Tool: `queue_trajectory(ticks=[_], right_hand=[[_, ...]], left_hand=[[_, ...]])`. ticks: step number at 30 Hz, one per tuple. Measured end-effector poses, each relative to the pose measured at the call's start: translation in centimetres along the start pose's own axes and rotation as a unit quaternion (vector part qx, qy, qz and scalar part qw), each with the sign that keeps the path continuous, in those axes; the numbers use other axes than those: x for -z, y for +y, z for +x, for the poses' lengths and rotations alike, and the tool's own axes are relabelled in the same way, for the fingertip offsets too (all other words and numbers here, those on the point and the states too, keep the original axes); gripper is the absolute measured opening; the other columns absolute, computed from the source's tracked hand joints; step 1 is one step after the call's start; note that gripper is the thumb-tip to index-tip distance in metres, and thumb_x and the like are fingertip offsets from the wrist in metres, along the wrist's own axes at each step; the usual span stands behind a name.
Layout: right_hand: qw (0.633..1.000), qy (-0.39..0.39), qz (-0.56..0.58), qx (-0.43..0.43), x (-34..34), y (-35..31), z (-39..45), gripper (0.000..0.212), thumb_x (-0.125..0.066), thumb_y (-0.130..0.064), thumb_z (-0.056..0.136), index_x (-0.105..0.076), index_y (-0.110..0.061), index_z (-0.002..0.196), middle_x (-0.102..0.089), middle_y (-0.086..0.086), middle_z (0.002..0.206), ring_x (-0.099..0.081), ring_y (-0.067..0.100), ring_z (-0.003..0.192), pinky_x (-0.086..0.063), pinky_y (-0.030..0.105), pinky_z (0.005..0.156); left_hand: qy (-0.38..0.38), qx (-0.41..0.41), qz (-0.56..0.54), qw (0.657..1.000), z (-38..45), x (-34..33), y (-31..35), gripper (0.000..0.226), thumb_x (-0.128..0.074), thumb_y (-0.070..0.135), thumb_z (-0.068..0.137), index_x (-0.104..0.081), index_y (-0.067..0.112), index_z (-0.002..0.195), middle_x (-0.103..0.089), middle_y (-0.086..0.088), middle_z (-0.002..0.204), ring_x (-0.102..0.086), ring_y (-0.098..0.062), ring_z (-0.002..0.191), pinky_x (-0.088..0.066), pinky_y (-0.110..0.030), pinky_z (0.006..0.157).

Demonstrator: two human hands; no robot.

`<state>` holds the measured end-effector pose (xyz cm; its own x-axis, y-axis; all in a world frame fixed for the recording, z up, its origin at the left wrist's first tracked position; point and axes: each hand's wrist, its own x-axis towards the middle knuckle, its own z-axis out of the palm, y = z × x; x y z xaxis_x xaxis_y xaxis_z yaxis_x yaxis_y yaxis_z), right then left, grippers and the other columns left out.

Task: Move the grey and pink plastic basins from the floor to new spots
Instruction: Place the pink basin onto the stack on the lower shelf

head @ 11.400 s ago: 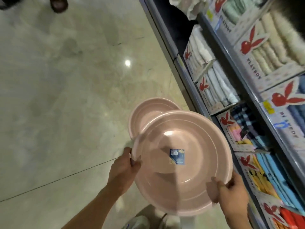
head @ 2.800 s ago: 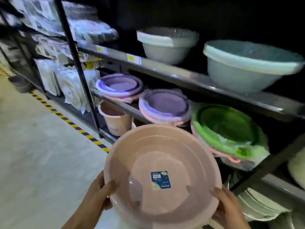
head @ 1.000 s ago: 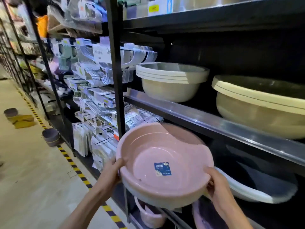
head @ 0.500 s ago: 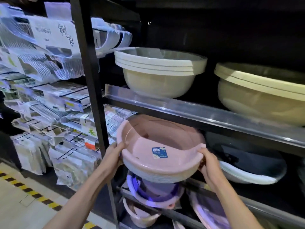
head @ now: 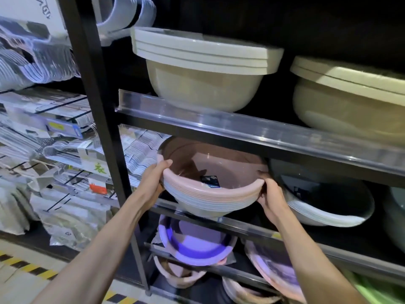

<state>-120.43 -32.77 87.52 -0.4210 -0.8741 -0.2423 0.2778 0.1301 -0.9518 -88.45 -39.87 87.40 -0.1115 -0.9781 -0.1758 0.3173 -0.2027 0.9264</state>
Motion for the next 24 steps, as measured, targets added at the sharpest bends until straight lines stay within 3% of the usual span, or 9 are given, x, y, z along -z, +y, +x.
queue_trajectory(ticks=[4,8,11,13,16,18,21,24], right_hand=[[0.999,0.014,0.022,-0.02,-0.9,0.0,1.2,0.025,-0.059,-0.027,0.09,-0.072,-0.009,0.102,-0.08,0.004,0.09,-0.076,0.016,0.079,-0.056,0.035,0.076],[0.999,0.029,0.031,-0.03,-2.1,-0.1,2.3,0.014,-0.067,-0.032,0.085,-0.064,-0.019,0.08,-0.067,-0.001,0.077,-0.068,0.011,0.066,-0.052,0.032,0.069],[0.998,0.032,0.035,-0.034,-2.6,0.2,2.7,0.014,-0.065,-0.031,0.088,-0.066,-0.019,0.094,-0.067,0.003,0.087,-0.063,0.018,0.079,-0.05,0.034,0.076],[0.998,0.041,0.039,-0.035,-2.9,0.3,3.0,0.015,-0.065,-0.03,0.088,-0.066,-0.018,0.098,-0.065,0.006,0.088,-0.06,0.019,0.078,-0.049,0.034,0.074],[0.997,0.049,0.043,-0.033,-2.6,1.0,3.3,0.03,-0.067,-0.028,0.087,-0.065,-0.015,0.113,-0.065,0.009,0.099,-0.061,0.022,0.084,-0.05,0.035,0.076],[0.997,0.048,0.046,-0.026,-2.3,1.6,3.4,0.045,-0.069,-0.025,0.086,-0.062,-0.01,0.127,-0.064,0.011,0.111,-0.062,0.026,0.097,-0.051,0.04,0.084],[0.998,0.041,0.035,-0.03,-1.8,2.2,3.5,0.049,-0.071,-0.025,0.083,-0.064,-0.01,0.129,-0.067,0.011,0.126,-0.065,0.03,0.113,-0.051,0.043,0.094],[0.999,0.032,0.018,-0.031,-1.5,2.6,3.4,0.053,-0.073,-0.03,0.079,-0.065,-0.012,0.128,-0.075,0.01,0.117,-0.071,0.025,0.103,-0.055,0.037,0.08]], left_hand=[[0.016,0.016,-0.002,1.0,1.9,0.2,0.3,0.066,-0.075,0.037,0.076,-0.063,-0.011,0.12,-0.063,-0.024,0.105,-0.061,-0.034,0.096,-0.052,-0.054,0.098],[0.044,0.026,0.001,0.999,3.6,0.2,0.2,0.062,-0.07,0.034,0.075,-0.062,-0.01,0.118,-0.062,-0.018,0.093,-0.062,-0.026,0.083,-0.054,-0.042,0.076],[0.041,0.027,0.009,0.999,4.5,0.4,-0.1,0.037,-0.065,0.025,0.087,-0.063,-0.004,0.11,-0.063,-0.012,0.08,-0.064,-0.019,0.068,-0.055,-0.034,0.063],[0.04,0.025,0.014,0.999,5.0,0.6,-0.3,0.029,-0.062,0.021,0.091,-0.062,-0.003,0.107,-0.064,-0.013,0.079,-0.065,-0.02,0.068,-0.056,-0.034,0.063],[0.031,0.023,0.016,0.999,5.3,0.9,-0.8,0.033,-0.062,0.02,0.09,-0.062,-0.007,0.109,-0.063,-0.019,0.088,-0.065,-0.028,0.08,-0.057,-0.041,0.075],[0.02,0.02,0.025,0.999,5.3,1.3,-1.2,0.025,-0.064,0.019,0.088,-0.062,-0.003,0.1,-0.065,-0.015,0.08,-0.068,-0.021,0.069,-0.058,-0.033,0.063],[0.019,0.015,0.017,1.0,5.5,1.8,-2.4,0.017,-0.069,0.018,0.086,-0.062,0.003,0.092,-0.071,-0.004,0.063,-0.07,-0.013,0.057,-0.057,-0.027,0.052],[-0.004,0.014,0.024,1.0,5.4,2.6,-3.3,0.03,-0.076,0.03,0.079,-0.062,0.008,0.094,-0.072,-0.001,0.067,-0.071,-0.015,0.063,-0.058,-0.03,0.059]])
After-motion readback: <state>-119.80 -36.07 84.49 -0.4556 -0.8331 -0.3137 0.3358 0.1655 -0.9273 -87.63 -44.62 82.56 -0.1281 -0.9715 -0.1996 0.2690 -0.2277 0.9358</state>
